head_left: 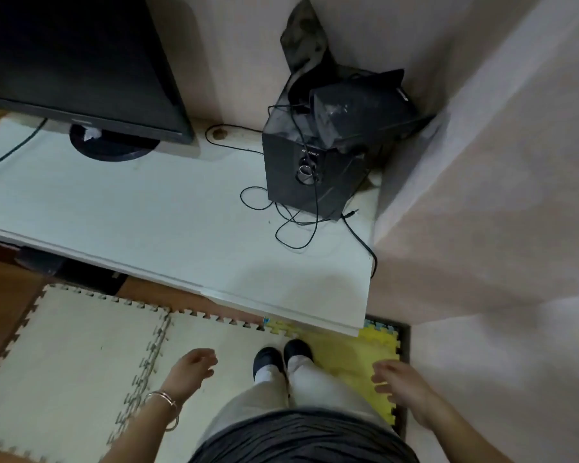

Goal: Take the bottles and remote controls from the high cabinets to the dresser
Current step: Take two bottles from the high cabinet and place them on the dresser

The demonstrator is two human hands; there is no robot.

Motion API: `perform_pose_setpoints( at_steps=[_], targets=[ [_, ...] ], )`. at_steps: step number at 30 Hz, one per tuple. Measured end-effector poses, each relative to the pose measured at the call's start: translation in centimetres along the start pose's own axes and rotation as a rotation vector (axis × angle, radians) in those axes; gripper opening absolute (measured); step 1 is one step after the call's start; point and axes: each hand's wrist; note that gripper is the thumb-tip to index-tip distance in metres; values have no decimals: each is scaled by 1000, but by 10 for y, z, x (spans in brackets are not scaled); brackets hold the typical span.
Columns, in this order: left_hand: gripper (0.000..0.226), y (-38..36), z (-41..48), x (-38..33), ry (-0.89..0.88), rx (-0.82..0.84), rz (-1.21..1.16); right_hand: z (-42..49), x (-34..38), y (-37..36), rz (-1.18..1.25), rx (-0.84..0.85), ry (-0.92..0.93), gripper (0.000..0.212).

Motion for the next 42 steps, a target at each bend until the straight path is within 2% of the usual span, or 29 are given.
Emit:
perform_pose_setpoints(
  at_steps=[2,4,7,9,12,14,17,20,24,28,32,35,37,40,42],
  targets=[
    [17,-7,-3,6,87,5,-28,0,-2,11,-64,38,-78,17],
    [15,-13,-8,6,99,10,-30,5,-5,21,-170,73,-57,25],
    [22,-13,-16,-19,-22,-18,-8,6,20,28,-297,106,62,34],
    [18,-8,-25,-49,-181,-78,34,-4,57,32,-317,121,185,25],
    [12,8,-59,-113,-479,-132,57,-37,136,40,-287,115,507,8],
    [15,21,-94,-162,-662,-130,65,-66,194,46,-228,76,738,12],
    [18,40,-159,-231,-981,-142,84,-117,278,49,-158,-62,1106,20],
    [19,62,-231,-283,-1352,-185,-1,-172,347,55,-132,-196,1437,22],
    [23,92,-324,-326,-1794,-308,-139,-254,407,64,-100,-396,1866,14],
    [24,115,-396,-362,-2076,-400,-227,-319,449,69,-150,-565,2169,17],
    [27,135,-456,-392,-2266,-497,-338,-384,480,67,-257,-862,2423,13],
    [27,150,-495,-412,-2340,-503,-415,-426,511,67,-395,-1085,2501,16],
    [32,159,-521,-426,-2349,-573,-413,-448,539,68,-475,-1267,2486,22],
    [49,175,-553,-452,-2277,-711,-317,-476,581,71,-539,-1441,2382,29],
    [64,186,-568,-471,-2218,-780,-244,-490,608,71,-584,-1487,2286,34]
  ],
)
Point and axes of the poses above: each hand's wrist, its own z-axis towards the middle knuckle, its own y-axis out of the back of the hand, x = y × z, and after that the axes turned 12 degrees about y, right-handed
